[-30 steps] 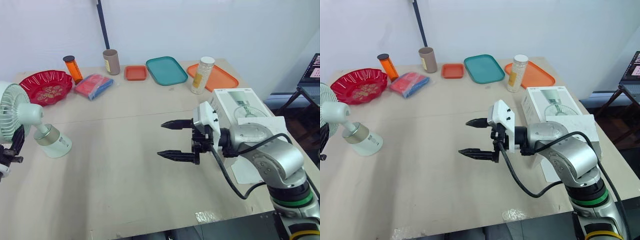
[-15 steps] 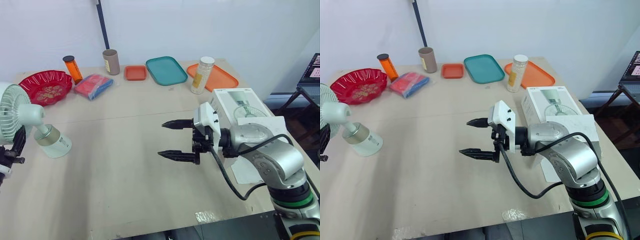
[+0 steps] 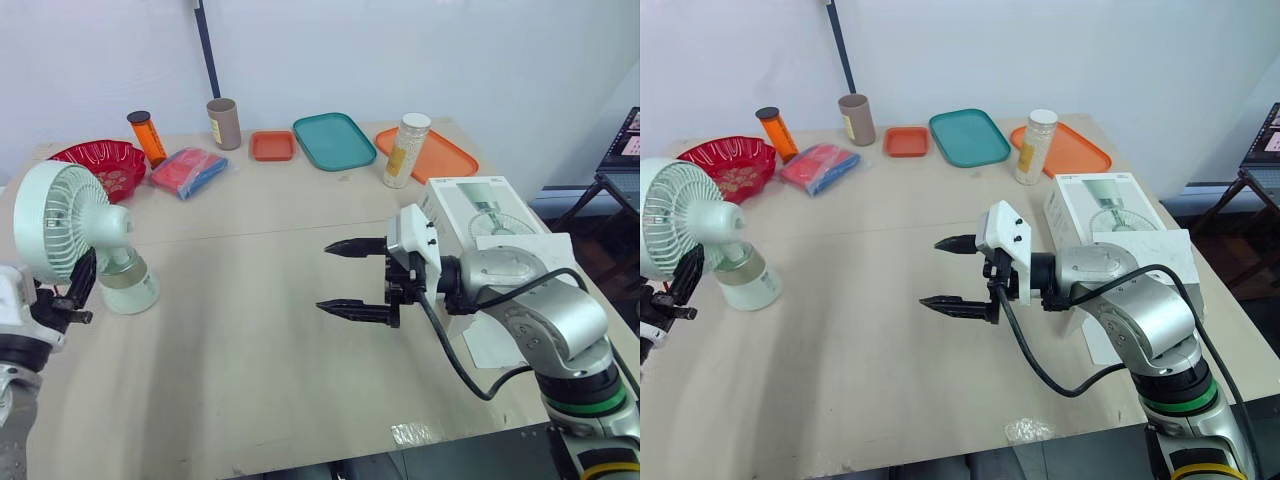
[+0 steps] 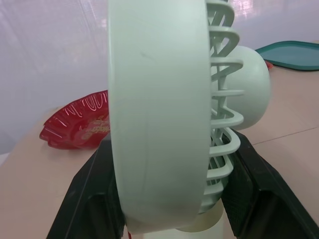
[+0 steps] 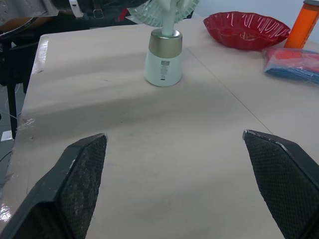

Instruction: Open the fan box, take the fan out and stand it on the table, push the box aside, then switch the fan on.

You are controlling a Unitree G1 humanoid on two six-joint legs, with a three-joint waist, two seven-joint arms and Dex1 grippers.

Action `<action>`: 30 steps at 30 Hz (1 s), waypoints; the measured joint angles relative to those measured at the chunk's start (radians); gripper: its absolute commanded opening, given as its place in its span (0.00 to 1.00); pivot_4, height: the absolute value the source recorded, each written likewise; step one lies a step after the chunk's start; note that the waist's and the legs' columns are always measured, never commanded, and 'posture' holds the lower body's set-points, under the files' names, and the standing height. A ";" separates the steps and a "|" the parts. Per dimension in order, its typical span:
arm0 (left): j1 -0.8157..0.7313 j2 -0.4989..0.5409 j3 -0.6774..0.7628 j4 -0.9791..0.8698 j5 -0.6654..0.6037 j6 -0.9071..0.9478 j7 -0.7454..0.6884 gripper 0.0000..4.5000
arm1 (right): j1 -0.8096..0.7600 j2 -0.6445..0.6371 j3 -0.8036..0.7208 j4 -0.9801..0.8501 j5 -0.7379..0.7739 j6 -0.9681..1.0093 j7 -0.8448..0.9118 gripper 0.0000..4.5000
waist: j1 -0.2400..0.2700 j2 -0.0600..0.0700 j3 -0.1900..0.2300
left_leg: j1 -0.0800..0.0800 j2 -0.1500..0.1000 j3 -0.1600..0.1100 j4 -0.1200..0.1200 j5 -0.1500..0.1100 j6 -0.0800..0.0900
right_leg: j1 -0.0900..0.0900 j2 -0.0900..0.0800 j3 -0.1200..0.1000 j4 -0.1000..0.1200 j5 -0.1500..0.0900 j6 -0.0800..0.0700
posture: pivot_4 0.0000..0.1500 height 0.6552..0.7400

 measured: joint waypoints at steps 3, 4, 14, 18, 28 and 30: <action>0.000 -0.003 -0.002 -0.011 -0.004 0.013 0.009 0.43 | 0.000 0.000 0.000 0.000 0.000 0.000 0.000 1.00 | 0.000 0.000 0.000 | 0.000 0.000 0.000 0.000 0.000 0.000 | 0.000 0.000 0.000 0.000 0.000 0.000 | 1.00 1.00; 0.000 -0.005 -0.004 -0.016 -0.005 0.016 0.012 0.43 | 0.000 0.000 0.000 0.000 0.000 0.000 0.000 1.00 | 0.000 0.000 0.000 | 0.000 0.000 0.000 0.000 0.000 0.000 | 0.000 0.000 0.000 0.000 0.000 0.000 | 1.00 1.00; -0.052 -0.012 -0.039 -0.049 -0.057 0.085 0.073 0.43 | 0.000 -0.001 0.000 0.000 -0.001 0.000 -0.001 1.00 | 0.001 0.000 0.000 | -0.001 0.000 -0.001 0.000 0.000 0.000 | 0.000 0.000 0.000 0.000 0.000 0.000 | 1.00 1.00; -0.073 -0.013 -0.051 -0.089 -0.091 0.116 0.100 0.43 | 0.000 -0.001 0.000 0.000 -0.001 0.000 -0.002 1.00 | 0.001 -0.001 0.000 | -0.002 0.000 -0.001 0.000 0.000 0.000 | -0.002 0.000 0.000 0.000 0.001 0.000 | 1.00 1.00; -0.085 -0.081 -0.137 -0.158 -0.136 0.188 0.207 0.43 | -0.036 0.005 0.002 0.026 -0.015 0.000 -0.012 1.00 | 0.002 -0.001 0.000 | -0.003 0.000 -0.001 0.001 0.000 -0.001 | -0.002 0.000 0.000 0.000 0.002 0.000 | 1.00 1.00; -0.080 -0.085 -0.163 -0.177 -0.140 0.195 0.220 0.43 | -0.041 0.010 0.009 0.037 -0.025 0.000 -0.014 1.00 | 0.002 -0.001 0.000 | -0.003 0.000 0.000 0.001 0.000 -0.001 | -0.002 0.000 0.000 0.000 0.002 0.000 | 1.00 1.00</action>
